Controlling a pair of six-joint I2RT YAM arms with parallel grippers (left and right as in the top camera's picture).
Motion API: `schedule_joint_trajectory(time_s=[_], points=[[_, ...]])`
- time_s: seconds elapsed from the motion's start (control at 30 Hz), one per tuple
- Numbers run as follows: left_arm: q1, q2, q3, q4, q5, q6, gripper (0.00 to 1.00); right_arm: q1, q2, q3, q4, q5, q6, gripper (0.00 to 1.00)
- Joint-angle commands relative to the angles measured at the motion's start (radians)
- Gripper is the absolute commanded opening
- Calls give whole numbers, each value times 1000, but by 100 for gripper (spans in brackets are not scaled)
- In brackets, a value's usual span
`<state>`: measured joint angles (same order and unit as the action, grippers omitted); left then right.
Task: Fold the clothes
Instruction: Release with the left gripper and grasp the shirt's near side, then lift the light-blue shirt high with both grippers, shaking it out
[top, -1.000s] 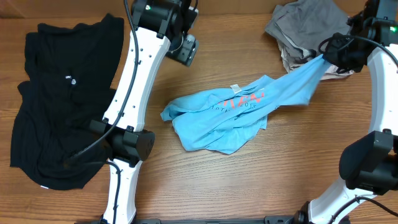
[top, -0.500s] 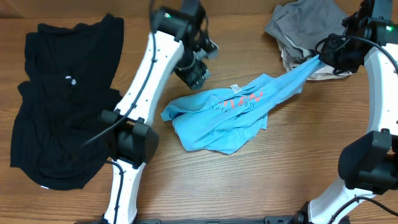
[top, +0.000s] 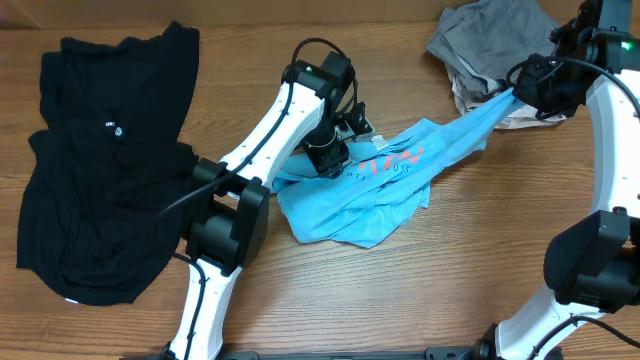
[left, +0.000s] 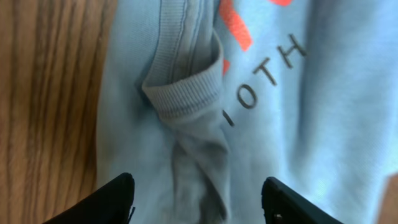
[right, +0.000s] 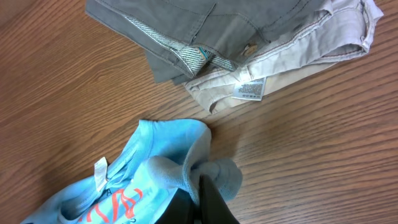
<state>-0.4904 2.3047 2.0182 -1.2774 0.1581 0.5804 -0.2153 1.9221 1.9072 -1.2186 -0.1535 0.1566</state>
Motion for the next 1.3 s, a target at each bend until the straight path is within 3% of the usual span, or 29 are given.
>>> schedule_joint_trajectory(time_s=[0.0,0.2,0.23,0.27,0.33,0.5,0.63,0.77,1.03,1.27], points=[[1,-2,-53,33,19,26,64,-3,-14,11,6,-9,-1,4],[-1,-2,-104,65,19,26,44,-3,-14,11,6,-9,-1,4],[0,-2,-109,70,15,26,37,-3,-14,11,6,-9,-1,4],[1,-2,-121,80,0,25,21,-3,-14,11,5,-9,-1,4],[2,-2,-126,95,-59,-6,4,-3,-14,11,5,-9,-1,4],[36,-17,-47,113,-255,-238,4,-3,-14,11,6,-9,-1,4],[105,-38,179,31,-319,-454,4,-3,-16,13,13,-9,-1,4],[174,-50,449,-70,-318,-573,4,-3,-34,32,6,-26,-9,4],[249,-78,913,-212,-317,-602,4,-3,-76,255,-117,-58,-31,4],[251,-188,1077,-261,-336,-580,4,-3,-97,600,-315,-58,-35,4]])
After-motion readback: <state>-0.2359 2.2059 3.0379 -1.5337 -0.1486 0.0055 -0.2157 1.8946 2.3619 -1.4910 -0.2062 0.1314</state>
